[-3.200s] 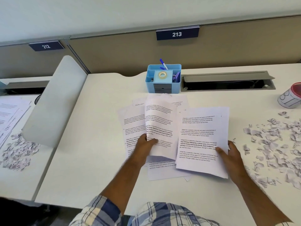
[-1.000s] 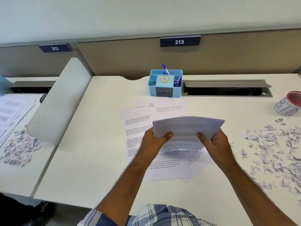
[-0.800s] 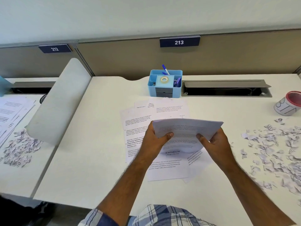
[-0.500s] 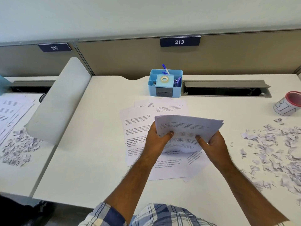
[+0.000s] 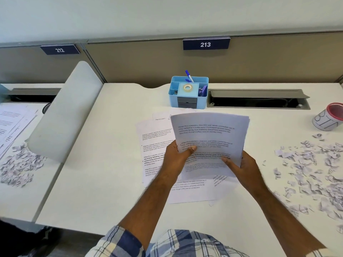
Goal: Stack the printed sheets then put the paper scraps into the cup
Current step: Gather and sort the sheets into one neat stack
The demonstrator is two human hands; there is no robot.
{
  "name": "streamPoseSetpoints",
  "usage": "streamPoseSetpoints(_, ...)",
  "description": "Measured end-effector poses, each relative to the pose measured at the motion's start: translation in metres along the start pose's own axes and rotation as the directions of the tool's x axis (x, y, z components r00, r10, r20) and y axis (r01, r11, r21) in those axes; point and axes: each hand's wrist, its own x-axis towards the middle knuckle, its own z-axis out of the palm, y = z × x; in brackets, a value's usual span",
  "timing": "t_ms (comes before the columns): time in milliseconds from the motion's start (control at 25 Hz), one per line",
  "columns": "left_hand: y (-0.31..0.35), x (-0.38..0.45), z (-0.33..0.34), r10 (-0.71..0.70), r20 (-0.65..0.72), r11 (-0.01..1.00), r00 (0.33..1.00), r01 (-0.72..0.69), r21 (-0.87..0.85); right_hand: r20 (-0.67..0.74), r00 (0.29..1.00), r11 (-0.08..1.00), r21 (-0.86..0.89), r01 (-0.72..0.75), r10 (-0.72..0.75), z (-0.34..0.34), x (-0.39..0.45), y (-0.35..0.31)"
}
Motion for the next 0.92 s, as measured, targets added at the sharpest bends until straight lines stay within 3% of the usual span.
streamPoseSetpoints(120,-0.010,0.013,-0.013,-0.018,-0.009,0.998,1.000,0.019,0.054,0.025,0.999,0.999,-0.022,-0.029,0.029,0.000,-0.001,0.010)
streamPoseSetpoints(240,-0.041,0.032,-0.040,-0.009,-0.229,0.988,0.973,0.045,0.151,-0.003,0.998,0.998,-0.016,-0.064,0.064,-0.004,-0.004,0.020)
streamPoseSetpoints(360,-0.075,0.042,-0.074,0.024,-0.545,0.941,0.838,0.166,0.296,-0.045,0.992,0.993,-0.008,-0.114,0.114,-0.011,-0.006,0.037)
streamPoseSetpoints(440,-0.091,0.042,-0.091,-0.022,-0.638,0.837,0.770,0.363,0.410,-0.073,0.987,0.990,-0.002,-0.142,0.141,-0.017,-0.007,0.049)
streamPoseSetpoints(520,-0.102,0.041,-0.101,-0.012,-0.644,0.729,0.765,0.447,0.518,-0.083,0.986,0.989,0.003,-0.147,0.146,-0.020,-0.008,0.058)
streamPoseSetpoints(640,-0.113,0.042,-0.101,0.052,-0.598,0.667,0.800,0.418,0.617,-0.096,0.984,0.987,-0.034,-0.156,0.152,-0.023,-0.010,0.069)
streamPoseSetpoints(920,-0.106,0.050,-0.094,-0.044,-0.559,0.742,0.828,0.402,0.537,-0.075,0.980,0.981,-0.039,-0.190,0.186,-0.020,-0.011,0.078)
